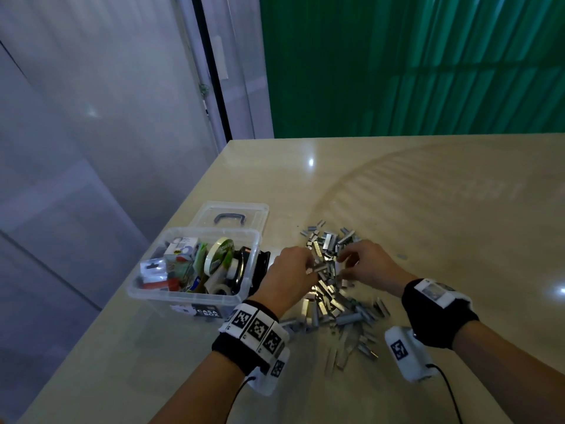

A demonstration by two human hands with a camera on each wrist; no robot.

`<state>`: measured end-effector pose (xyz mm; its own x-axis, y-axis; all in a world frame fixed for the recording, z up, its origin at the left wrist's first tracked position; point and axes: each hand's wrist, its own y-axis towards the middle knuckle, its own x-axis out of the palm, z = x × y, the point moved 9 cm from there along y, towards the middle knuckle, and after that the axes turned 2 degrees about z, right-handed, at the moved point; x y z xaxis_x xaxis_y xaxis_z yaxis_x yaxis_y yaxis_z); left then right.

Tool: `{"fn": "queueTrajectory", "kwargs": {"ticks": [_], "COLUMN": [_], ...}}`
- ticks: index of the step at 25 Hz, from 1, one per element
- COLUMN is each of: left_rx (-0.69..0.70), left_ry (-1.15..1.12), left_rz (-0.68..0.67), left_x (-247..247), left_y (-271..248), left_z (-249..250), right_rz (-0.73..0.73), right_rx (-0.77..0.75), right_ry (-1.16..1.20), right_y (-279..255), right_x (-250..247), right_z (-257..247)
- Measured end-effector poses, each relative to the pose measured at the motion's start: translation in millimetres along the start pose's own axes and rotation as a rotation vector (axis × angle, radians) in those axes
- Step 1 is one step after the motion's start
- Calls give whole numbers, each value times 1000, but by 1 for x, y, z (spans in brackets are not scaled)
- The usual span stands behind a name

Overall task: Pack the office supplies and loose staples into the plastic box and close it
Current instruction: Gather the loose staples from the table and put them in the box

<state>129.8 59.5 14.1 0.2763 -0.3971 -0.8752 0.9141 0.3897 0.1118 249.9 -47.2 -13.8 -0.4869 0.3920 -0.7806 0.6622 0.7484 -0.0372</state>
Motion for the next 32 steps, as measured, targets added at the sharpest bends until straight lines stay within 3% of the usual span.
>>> {"fn": "queueTrajectory", "kwargs": {"ticks": [4, 8, 11, 15, 20, 26, 32], "left_rx": [27, -135, -270, -336, -318, -282, -195], "left_ry": [-72, -60, 12, 132, 196, 204, 164], "left_rz": [167, 335, 338, 240, 175, 118, 236], "left_x": [-77, -150, -174, -166, -154, -144, -169], "left_y": [-18, -43, -58, -55, -40, -25, -25], "left_z": [-4, -75, -133, -174, -183, -186, -172], "right_rz": [55, 53, 17, -32, -23, -22, 25], "right_rx": [-85, -191, -310, -410, -399, -333, -271], "right_ry": [89, 213, 268, 204, 88, -29, 23], "right_y": [15, 28, 42, 58, 74, 86, 88], "right_x": [-23, -27, -7, 44, 89, 104, 80], "right_z": [-42, -116, -186, -254, -272, -261, -243]}}
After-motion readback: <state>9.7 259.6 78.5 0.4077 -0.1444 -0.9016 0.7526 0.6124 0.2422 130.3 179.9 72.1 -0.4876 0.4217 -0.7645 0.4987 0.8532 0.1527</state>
